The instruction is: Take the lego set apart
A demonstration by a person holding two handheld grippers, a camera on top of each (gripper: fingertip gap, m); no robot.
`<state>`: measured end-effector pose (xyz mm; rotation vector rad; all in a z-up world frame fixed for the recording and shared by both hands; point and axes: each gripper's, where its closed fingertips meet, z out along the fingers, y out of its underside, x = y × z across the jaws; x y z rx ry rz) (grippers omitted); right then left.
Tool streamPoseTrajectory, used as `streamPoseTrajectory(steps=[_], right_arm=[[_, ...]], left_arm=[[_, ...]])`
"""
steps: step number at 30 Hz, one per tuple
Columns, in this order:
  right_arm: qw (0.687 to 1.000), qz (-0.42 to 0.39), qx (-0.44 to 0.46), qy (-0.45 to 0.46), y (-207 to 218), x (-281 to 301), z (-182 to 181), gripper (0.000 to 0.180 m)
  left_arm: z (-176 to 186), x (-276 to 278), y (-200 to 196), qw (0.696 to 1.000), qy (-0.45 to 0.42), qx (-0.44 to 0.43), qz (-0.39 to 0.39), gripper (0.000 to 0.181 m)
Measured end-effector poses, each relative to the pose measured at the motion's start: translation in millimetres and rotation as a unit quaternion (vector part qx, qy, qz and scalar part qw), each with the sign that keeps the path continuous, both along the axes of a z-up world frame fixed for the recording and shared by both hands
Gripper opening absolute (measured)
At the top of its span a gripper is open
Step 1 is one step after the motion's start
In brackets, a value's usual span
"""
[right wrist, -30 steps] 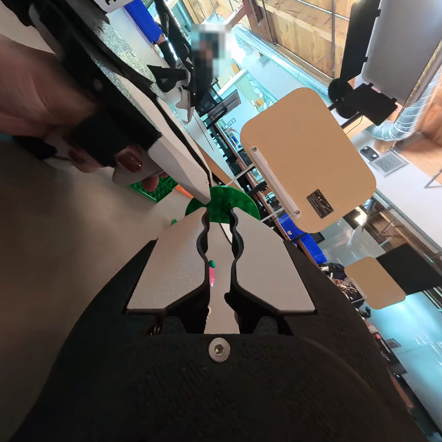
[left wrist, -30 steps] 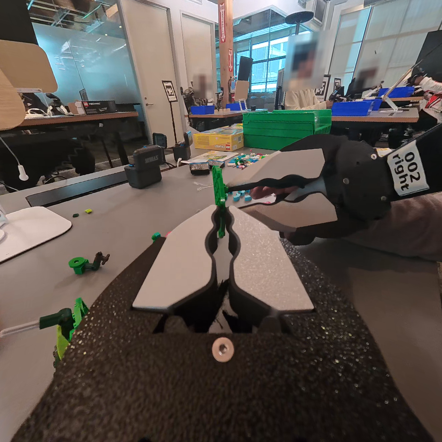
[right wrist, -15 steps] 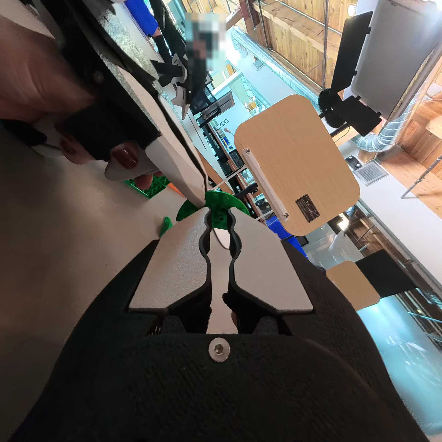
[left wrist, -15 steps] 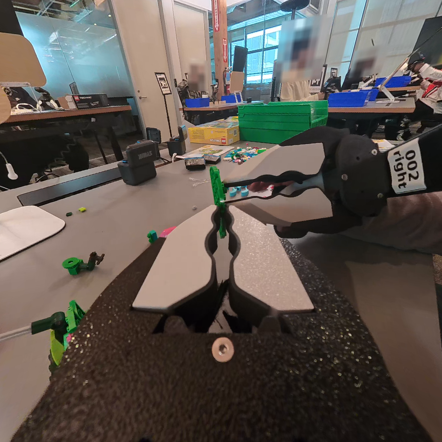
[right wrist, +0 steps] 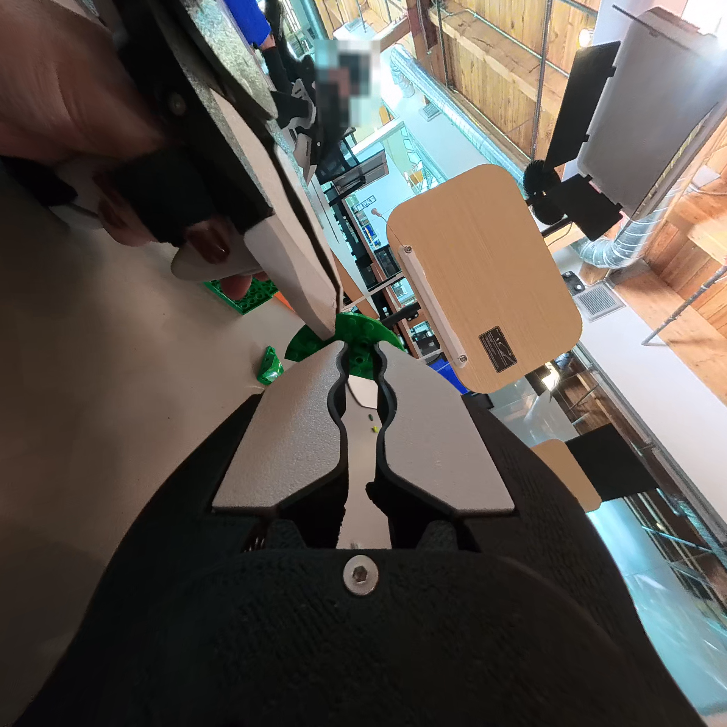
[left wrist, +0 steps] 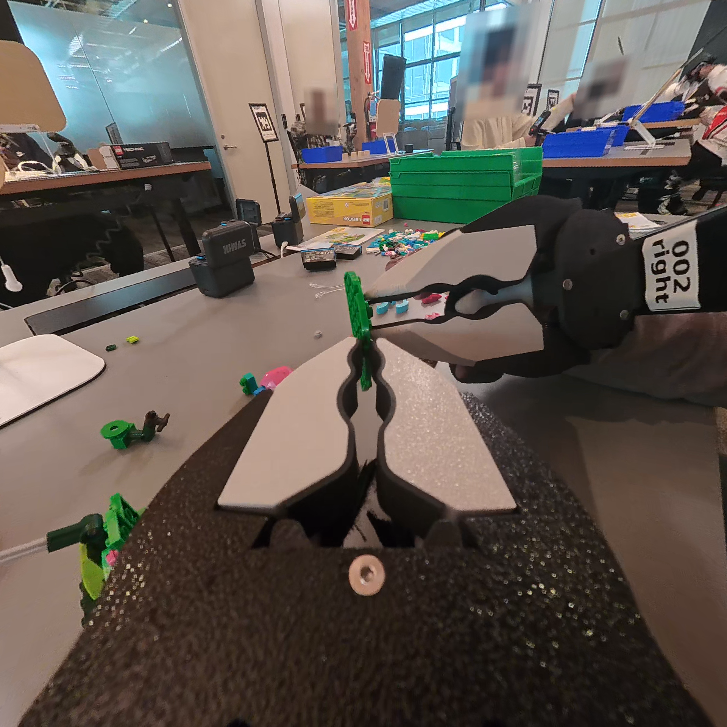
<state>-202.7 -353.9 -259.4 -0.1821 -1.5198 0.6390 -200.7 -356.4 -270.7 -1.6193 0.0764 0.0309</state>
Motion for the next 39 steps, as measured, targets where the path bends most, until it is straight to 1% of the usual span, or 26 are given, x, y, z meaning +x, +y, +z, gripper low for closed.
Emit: streamPoseTrajectory(steps=[4,8,18,29,30,34,39], right_arm=[[1.0,0.004,0.017,-0.006,1.2,1.7,-2.3,0.01],[1.0,0.007,0.014,-0.005,2.3,3.0,-0.9,0.01],[0.999,0.018,0.026,-0.012,0.1,4.4,-5.1,0.01],[0.999,0.017,0.05,-0.001,0.0,6.2,-6.0,0.009],[0.998,0.014,0.055,-0.004,0.7,6.2,-7.1,0.006],[0.998,0.01,0.062,-0.03,2.7,4.7,-14.6,0.006],[0.998,0.003,0.043,-0.047,3.1,3.9,-13.3,0.004]], left_arm=[[-2.6,1.6,1.1,1.0,0.008,-0.01,-0.001,0.003],[-5.0,2.3,2.7,1.0,0.017,-0.019,0.002,0.003],[-4.5,2.2,1.3,1.0,-0.001,-0.019,-0.008,0.003],[-5.5,7.3,0.0,0.999,-0.001,-0.023,-0.029,0.003],[-7.0,7.6,0.2,0.999,0.004,-0.028,-0.028,0.003],[-14.9,7.0,1.6,0.998,0.039,-0.056,-0.016,0.004],[-14.4,3.3,1.9,0.998,0.029,-0.056,-0.008,0.003]])
